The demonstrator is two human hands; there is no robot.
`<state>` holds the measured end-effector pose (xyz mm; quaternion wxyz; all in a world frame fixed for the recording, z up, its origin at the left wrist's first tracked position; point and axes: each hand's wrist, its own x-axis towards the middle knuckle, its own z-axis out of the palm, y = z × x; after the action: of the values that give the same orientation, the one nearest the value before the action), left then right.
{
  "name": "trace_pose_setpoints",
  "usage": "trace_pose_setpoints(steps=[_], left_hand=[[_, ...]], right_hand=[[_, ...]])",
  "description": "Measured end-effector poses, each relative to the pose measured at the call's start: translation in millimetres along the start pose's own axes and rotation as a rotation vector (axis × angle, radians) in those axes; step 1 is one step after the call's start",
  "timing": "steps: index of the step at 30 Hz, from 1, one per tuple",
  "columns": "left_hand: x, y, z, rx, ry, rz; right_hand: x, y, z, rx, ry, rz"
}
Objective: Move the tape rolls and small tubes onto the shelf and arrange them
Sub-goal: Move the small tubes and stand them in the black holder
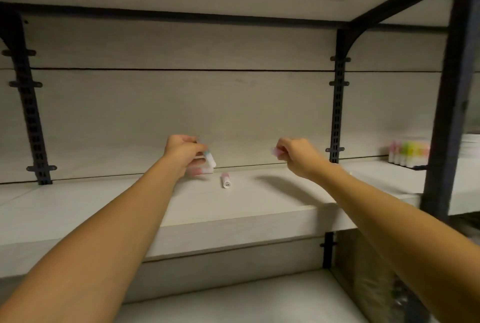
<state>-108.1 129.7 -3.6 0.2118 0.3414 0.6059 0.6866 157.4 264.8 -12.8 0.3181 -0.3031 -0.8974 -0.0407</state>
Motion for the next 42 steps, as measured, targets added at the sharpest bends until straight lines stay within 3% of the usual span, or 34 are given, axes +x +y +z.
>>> trace_pose_setpoints(steps=[10, 20, 32, 42], left_hand=[[-38.4, 3.1, 105.2, 0.075, -0.3, 0.22], [-121.2, 28.3, 205.1, 0.09, -0.5, 0.366], [-229.4, 64.4, 320.7, 0.13, -0.611, 0.49], [-286.2, 56.5, 419.2, 0.199, -0.547, 0.496]], right_hand=[[-85.8, 18.0, -75.8, -0.112, 0.117, 0.277], [-159.4, 59.8, -163.1, -0.029, 0.247, 0.487], [-263.9, 153.0, -245.7, -0.06, 0.235, 0.55], [-323.5, 236.6, -266.7, -0.016, 0.218, 0.632]])
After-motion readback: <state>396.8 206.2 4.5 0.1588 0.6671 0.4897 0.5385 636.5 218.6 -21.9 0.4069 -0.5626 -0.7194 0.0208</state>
